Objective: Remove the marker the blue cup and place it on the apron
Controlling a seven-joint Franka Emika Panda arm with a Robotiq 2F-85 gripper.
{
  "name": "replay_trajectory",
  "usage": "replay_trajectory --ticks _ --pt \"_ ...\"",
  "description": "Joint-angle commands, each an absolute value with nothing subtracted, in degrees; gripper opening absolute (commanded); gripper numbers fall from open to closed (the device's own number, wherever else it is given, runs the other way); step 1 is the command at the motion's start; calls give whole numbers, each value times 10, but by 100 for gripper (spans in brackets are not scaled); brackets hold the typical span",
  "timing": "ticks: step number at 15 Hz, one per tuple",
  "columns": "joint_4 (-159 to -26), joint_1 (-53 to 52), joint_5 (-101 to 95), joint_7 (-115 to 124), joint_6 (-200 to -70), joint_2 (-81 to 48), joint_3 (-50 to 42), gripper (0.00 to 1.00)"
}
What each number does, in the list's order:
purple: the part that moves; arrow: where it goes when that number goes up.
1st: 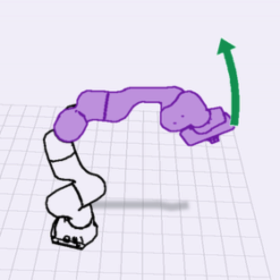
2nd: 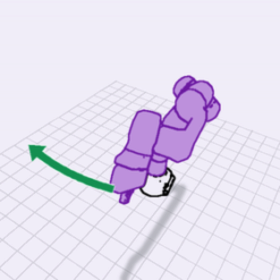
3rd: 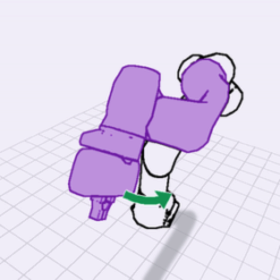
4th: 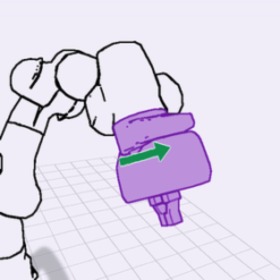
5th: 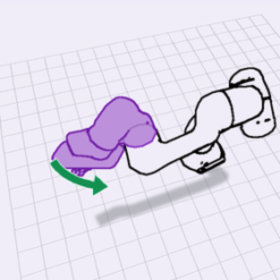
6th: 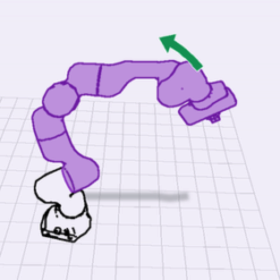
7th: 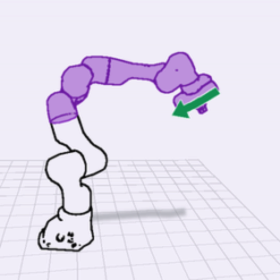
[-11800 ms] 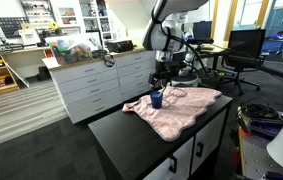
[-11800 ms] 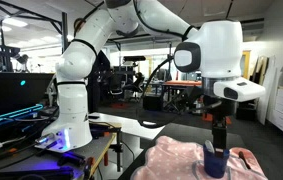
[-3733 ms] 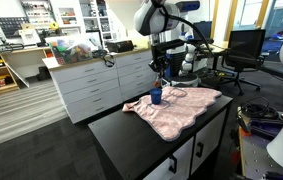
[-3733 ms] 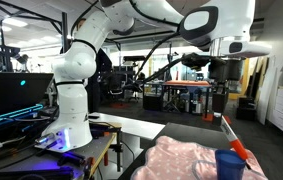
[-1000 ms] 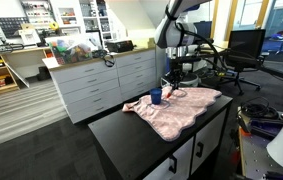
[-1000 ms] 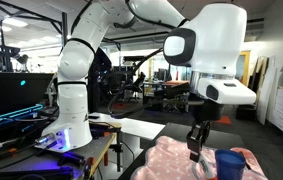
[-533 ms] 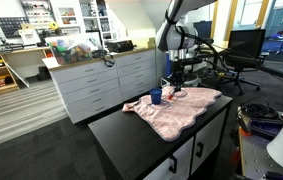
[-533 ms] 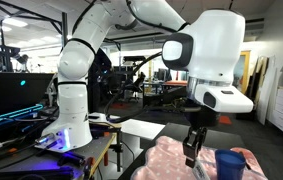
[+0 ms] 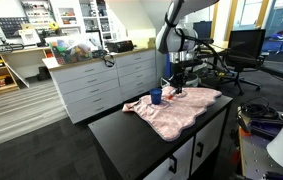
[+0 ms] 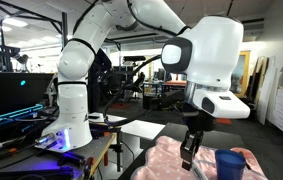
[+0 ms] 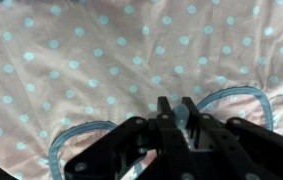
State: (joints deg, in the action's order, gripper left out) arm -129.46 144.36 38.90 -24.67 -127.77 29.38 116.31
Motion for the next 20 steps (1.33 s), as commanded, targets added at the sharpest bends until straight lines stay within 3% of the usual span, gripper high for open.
replay_trajectory --ticks 1,3,4,6,13,15,20 --pt "-1304 1460 397 -271 -1291 305 1181 8" --pt "-1310 1463 397 -279 -1293 308 1186 10" --pt "-1312 1465 396 -280 -1293 311 1188 42" --pt "-1316 1469 395 -283 -1292 315 1194 48" --pt "-1315 1480 394 -281 -1289 325 1204 94" --pt "-1314 1481 394 -281 -1288 325 1204 100" --pt "-1312 1483 394 -279 -1289 324 1203 100"
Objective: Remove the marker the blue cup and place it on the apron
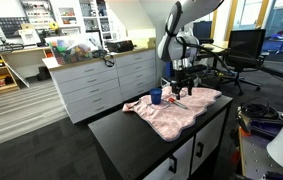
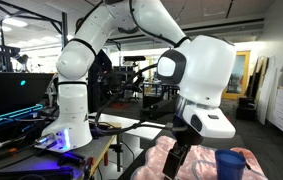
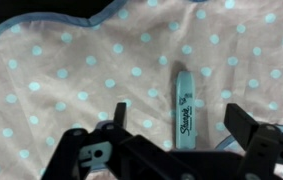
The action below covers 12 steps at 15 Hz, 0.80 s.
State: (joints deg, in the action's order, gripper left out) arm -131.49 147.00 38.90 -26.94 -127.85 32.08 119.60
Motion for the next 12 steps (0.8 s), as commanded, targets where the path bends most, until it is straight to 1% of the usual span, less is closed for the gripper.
replay_trajectory --ticks 1,12 --pt "-1312 1483 394 -279 -1289 324 1203 100" --pt "-1309 1471 386 -267 -1281 317 1192 100"
